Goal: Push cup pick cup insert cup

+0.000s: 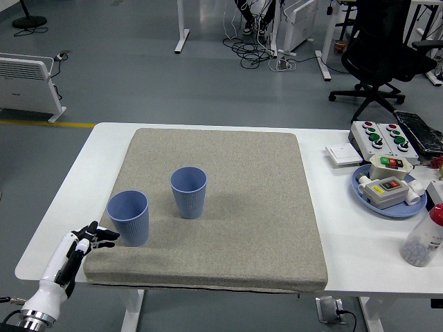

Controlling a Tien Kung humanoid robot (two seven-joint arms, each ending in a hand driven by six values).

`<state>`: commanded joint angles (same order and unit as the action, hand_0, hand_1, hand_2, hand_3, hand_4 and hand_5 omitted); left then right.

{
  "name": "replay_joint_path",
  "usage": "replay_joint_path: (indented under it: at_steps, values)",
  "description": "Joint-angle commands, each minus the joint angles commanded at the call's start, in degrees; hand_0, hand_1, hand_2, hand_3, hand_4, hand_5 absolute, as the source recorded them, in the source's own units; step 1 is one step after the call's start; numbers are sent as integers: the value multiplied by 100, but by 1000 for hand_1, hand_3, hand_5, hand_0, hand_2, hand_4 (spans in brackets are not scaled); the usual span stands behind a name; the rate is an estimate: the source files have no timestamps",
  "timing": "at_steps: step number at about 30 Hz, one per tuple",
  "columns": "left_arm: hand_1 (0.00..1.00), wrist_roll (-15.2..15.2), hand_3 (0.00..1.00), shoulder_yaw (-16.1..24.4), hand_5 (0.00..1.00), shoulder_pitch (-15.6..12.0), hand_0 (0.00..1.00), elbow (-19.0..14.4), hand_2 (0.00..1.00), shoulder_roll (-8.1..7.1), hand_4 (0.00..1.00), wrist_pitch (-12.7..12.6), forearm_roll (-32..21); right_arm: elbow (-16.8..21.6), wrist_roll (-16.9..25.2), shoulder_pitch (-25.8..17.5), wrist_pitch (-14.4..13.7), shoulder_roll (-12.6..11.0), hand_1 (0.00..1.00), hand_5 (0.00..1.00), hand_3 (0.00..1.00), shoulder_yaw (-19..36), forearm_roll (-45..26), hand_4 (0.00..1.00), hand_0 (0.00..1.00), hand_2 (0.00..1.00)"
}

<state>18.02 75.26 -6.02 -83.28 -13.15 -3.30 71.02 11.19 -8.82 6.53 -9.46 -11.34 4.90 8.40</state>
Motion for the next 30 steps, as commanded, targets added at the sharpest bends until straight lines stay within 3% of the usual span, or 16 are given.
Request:
replay_joint_path:
  at_steps: [8,15,27,30]
  values:
    - [603,-53,472,-144,998,132,610,95,537,5,597,19,-22,4,39,40,12,12,607,541,592,-64,-106,135,702,674]
    - [603,-49,476,-387,998,482,614,375,536,91,592,7,-87,6,68,74,21,22,606,542,592,-119,-211,134,702,674]
    - [605,-13,482,-620,998,684,633,684,537,99,592,-9,-212,10,10,59,22,36,606,546,592,-23,-78,132,701,673]
    - [605,56,482,-756,998,839,638,885,536,125,592,-46,-274,10,-7,46,20,44,606,547,591,9,-40,130,701,672]
